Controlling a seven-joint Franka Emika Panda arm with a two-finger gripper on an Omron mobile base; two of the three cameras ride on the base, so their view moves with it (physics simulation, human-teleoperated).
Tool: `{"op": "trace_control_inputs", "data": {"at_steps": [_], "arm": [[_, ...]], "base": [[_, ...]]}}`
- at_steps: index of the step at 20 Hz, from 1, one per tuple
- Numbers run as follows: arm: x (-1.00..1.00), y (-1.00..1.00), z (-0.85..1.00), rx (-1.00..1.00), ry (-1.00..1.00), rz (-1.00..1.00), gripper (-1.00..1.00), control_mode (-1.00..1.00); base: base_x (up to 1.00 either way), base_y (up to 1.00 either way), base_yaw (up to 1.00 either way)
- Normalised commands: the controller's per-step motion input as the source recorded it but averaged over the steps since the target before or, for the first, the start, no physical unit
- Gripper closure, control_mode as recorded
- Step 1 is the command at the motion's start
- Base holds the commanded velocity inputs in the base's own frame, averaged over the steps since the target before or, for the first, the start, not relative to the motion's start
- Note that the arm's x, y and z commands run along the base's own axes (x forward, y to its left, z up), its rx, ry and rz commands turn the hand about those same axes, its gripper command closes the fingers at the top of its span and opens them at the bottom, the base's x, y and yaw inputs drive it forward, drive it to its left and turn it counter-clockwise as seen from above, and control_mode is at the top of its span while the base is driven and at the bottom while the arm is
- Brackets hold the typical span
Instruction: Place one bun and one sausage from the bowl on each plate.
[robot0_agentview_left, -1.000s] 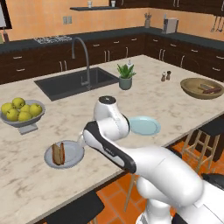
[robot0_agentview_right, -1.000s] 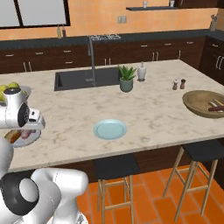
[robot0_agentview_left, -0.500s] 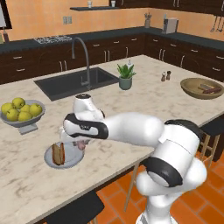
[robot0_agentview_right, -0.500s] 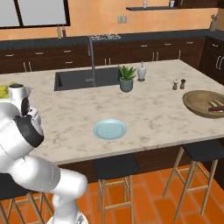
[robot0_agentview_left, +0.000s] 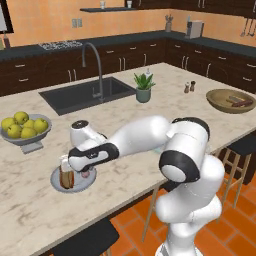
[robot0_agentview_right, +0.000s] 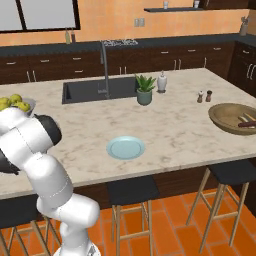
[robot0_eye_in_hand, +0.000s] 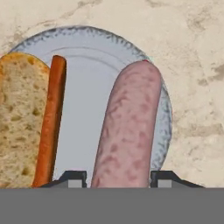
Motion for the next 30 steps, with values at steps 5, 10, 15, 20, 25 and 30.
{"op": "trace_control_inputs", "data": {"at_steps": [5,10,15,20,25,30], "arm": [[0.32,0.32,-0.13,0.0,0.0,-0.01,-1.0,-1.0],[0.09,-0.01,-0.02,0.0,0.0,-0.01,-1.0,-1.0],[-0.11,-0.29,0.72,0.04,-0.03,-0.07,-1.0,-1.0],[-0.9,-0.96,0.97,0.01,-0.1,-0.05,-1.0,-1.0],[-1.0,-1.0,0.49,0.0,-0.19,0.0,-1.0,-1.0],[-0.99,-1.0,0.18,0.0,-0.17,0.0,-1.0,-1.0]], "base": [[0.0,0.0,0.0],[0.0,0.0,0.0],[0.0,0.0,0.0],[0.0,0.0,0.0],[0.0,0.0,0.0],[0.0,0.0,0.0]]}}
